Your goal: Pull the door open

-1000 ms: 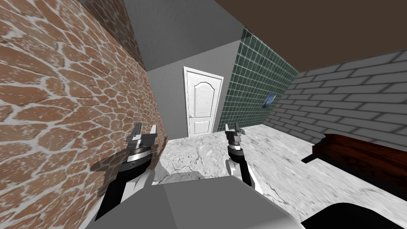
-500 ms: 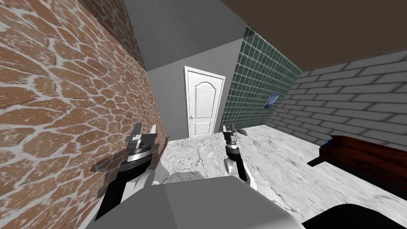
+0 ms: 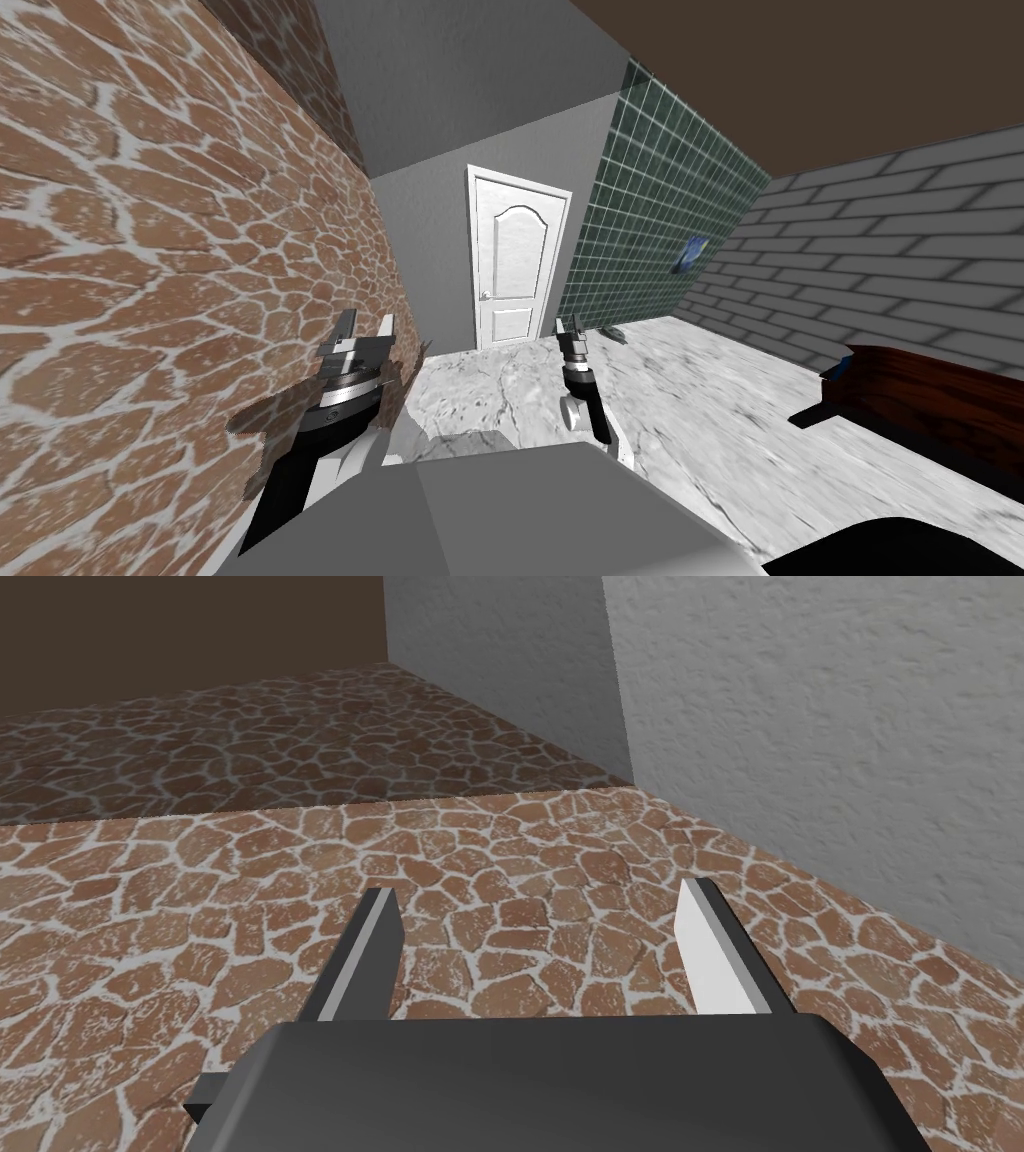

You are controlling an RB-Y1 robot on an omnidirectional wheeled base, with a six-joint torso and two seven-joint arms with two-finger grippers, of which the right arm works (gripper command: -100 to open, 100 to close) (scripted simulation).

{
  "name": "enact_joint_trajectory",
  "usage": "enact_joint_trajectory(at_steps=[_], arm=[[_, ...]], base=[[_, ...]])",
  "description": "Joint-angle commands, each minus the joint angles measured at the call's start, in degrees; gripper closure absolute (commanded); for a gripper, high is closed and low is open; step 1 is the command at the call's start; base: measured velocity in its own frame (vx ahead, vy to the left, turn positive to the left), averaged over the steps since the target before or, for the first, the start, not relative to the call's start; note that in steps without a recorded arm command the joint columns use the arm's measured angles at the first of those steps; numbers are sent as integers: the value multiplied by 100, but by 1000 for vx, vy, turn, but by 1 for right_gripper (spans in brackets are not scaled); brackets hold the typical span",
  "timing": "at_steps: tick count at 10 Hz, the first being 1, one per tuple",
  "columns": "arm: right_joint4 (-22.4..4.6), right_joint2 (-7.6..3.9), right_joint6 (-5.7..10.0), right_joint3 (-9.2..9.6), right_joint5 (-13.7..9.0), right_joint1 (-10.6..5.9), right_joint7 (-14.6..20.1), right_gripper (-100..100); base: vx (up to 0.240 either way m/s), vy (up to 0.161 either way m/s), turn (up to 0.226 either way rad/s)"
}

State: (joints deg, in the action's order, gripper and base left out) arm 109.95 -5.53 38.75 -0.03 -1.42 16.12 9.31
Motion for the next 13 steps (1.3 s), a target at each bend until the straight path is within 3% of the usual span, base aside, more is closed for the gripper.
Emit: enact_joint_trajectory(at_steps=[1, 3, 9, 13], arm=[[-286, -22, 52, 21, 1, -123, -11, -100], [-610, -58, 95, 33, -4, -288, -14, -100], [-1257, -115, 164, 52, -14, -558, -20, -100], [-2035, -192, 259, 78, -26, -931, -27, -100]], base=[[107, 64, 23], [97, 62, 21], [52, 35, 14], [88, 50, 25]])
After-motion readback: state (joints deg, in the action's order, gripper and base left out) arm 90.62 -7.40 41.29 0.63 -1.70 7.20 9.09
